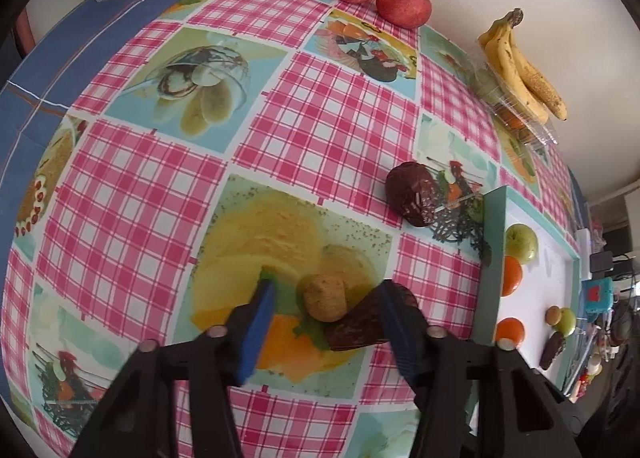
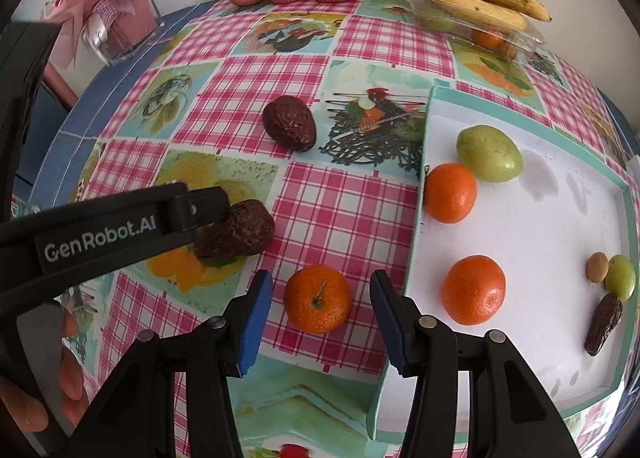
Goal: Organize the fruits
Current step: 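Grasp a tangerine with the right gripper while the left gripper grasps a small brown round fruit, then carry the tangerine with the right gripper while the left gripper carries the brown fruit to the tray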
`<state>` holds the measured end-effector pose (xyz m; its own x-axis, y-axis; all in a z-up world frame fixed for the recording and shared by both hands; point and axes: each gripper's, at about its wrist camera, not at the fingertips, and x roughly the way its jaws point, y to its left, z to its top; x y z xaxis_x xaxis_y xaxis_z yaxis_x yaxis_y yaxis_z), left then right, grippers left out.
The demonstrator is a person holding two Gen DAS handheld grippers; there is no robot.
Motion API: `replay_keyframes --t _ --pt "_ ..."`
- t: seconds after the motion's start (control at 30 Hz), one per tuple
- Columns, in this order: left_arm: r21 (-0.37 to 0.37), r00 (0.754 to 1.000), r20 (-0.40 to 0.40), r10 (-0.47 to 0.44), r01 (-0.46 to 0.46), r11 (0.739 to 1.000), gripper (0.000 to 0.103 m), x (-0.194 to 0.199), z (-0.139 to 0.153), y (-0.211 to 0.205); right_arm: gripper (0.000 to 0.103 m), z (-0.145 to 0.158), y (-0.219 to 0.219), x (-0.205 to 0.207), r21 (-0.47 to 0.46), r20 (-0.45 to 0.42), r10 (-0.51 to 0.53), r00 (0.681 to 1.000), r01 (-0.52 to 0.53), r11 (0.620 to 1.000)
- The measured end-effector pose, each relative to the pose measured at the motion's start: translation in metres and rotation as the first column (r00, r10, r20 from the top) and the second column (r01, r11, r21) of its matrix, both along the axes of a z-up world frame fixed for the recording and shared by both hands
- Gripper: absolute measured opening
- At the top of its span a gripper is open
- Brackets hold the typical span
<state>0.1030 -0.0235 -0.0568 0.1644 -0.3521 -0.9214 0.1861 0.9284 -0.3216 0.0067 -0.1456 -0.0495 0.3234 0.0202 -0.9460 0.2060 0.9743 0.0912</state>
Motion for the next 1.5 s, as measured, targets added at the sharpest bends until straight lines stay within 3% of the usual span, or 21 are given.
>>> replay_keyframes --t 0.53,0.77,1.17,1.5 --pt "-0.003 1.000 -0.001 -0.011 0.011 1.000 0.025 -0.002 0.002 -0.002 0.037 -0.003 0.002 0.002 0.007 -0.026 0.013 1.000 -0.013 1.000" --pt "-0.004 0.999 0.042 -0.011 0.011 1.000 0.023 -0.002 0.014 -0.001 0.037 0.003 0.002 0.001 0.016 -0.005 0.024 1.000 -0.024 1.000" --pt "-0.078 0.982 0.187 0.008 0.007 0.997 0.023 -0.007 0.066 0.009 0.036 0.044 -0.008 -0.006 -0.008 0.115 -0.011 0.993 0.012 1.000" --pt "-0.095 0.974 0.227 -0.001 0.023 0.995 0.023 -0.014 0.081 0.007 0.036 0.058 -0.031 -0.015 -0.019 0.157 -0.083 0.984 0.087 0.996"
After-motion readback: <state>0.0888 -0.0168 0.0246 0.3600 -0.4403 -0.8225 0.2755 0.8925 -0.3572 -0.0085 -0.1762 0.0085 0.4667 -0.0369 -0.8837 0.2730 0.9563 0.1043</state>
